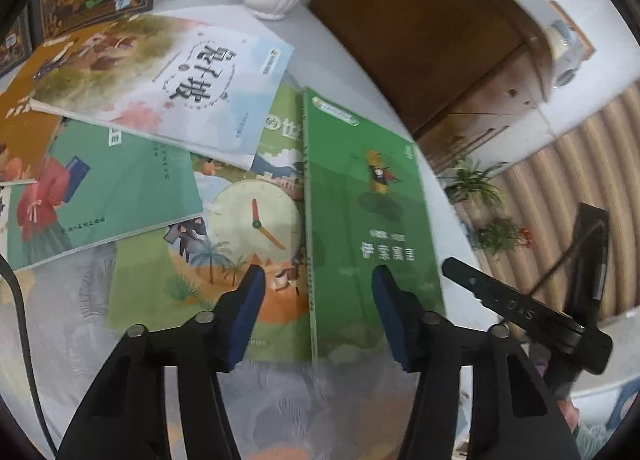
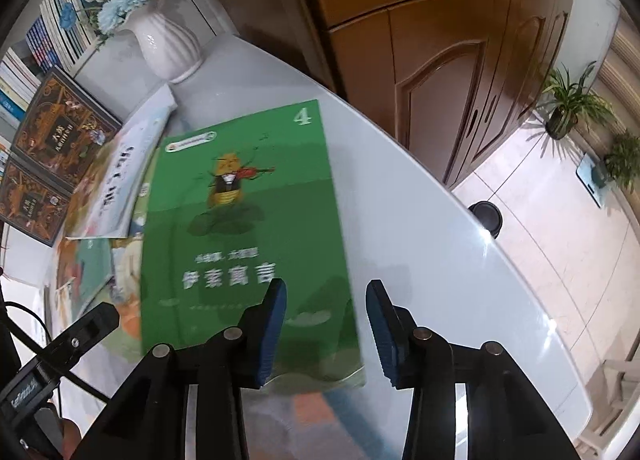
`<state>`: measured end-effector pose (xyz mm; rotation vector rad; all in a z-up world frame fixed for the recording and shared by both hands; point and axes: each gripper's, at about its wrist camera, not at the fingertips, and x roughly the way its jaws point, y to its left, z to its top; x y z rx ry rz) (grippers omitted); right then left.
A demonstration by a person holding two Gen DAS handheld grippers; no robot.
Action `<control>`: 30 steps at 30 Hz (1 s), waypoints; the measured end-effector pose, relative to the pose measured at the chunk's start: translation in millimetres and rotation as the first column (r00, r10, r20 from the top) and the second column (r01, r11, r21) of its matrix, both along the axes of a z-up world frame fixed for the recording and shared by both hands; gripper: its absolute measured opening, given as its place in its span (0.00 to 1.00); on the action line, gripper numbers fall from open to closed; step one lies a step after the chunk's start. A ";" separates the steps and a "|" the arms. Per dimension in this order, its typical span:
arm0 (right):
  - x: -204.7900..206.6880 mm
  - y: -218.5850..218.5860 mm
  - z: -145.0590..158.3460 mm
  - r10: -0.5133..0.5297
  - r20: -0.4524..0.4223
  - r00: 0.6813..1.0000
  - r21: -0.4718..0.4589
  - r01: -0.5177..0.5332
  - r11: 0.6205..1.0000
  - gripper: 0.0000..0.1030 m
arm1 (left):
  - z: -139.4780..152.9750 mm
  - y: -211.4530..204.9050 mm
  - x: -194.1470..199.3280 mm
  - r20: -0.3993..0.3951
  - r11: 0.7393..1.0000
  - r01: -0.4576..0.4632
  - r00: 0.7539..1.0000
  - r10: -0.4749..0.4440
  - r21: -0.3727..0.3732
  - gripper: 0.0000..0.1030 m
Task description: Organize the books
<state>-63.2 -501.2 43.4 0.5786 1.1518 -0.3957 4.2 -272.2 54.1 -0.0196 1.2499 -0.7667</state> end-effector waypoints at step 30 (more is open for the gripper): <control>-3.2 152.7 18.1 0.577 0.014 0.817 0.099 -0.575 0.812 0.41 | 14.4 105.5 -102.8 -0.035 0.993 -0.108 0.994 0.107 -0.044 0.43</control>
